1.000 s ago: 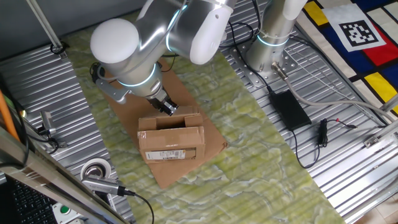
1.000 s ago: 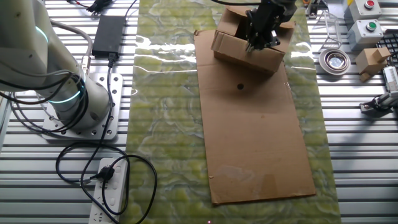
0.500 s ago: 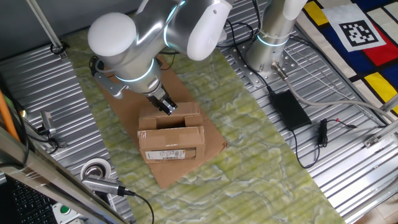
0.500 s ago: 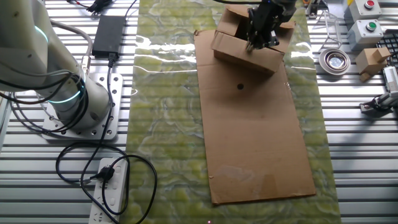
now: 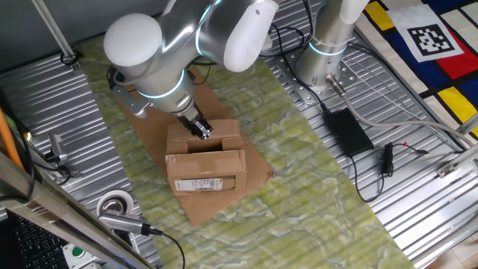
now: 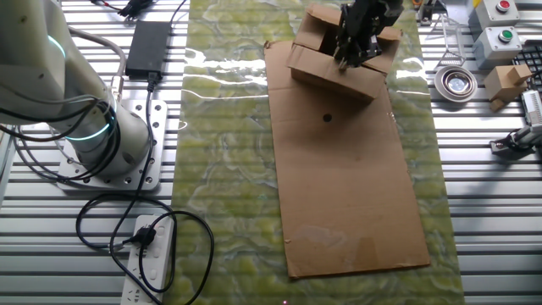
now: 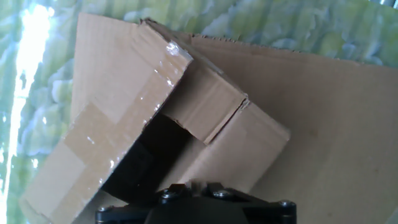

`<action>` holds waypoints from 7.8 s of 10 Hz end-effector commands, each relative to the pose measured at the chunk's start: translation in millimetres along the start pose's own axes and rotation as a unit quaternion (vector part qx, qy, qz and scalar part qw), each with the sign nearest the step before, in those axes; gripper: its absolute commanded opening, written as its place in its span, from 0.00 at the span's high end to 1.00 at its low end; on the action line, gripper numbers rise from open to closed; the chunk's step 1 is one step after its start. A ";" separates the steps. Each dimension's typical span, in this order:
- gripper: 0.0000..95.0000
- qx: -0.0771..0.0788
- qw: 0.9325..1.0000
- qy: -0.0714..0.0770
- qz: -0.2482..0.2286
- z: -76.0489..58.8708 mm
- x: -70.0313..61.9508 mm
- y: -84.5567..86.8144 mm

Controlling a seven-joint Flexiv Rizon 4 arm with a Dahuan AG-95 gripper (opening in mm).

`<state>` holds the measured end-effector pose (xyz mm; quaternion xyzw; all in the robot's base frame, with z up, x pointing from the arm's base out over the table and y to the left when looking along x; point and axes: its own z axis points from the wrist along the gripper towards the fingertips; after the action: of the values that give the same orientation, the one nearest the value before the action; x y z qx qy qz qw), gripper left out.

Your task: Open a box

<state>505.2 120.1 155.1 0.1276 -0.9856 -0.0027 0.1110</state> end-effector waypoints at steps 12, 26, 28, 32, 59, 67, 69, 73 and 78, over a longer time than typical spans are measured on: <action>0.60 0.004 0.999 -0.008 0.040 4.6 -6.5 6.7; 1.00 0.010 0.998 -0.022 0.050 13.3 -10.4 7.0; 1.00 0.013 0.999 -0.021 0.046 11.4 -12.4 6.8; 1.00 0.038 0.999 -0.014 0.022 3.9 -16.6 0.4; 0.80 0.034 0.999 -0.024 -0.015 -12.7 -8.8 -10.3; 0.80 0.018 0.999 -0.026 0.010 -18.1 -11.5 6.1; 0.80 0.014 0.999 -0.026 0.013 -20.1 -11.0 8.1; 0.80 0.006 0.999 -0.026 0.023 -21.6 -11.5 13.2; 0.80 -0.006 0.999 -0.024 0.034 -24.4 -11.0 16.9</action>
<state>517.4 139.8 176.6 0.0925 -0.9917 -0.0078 0.0888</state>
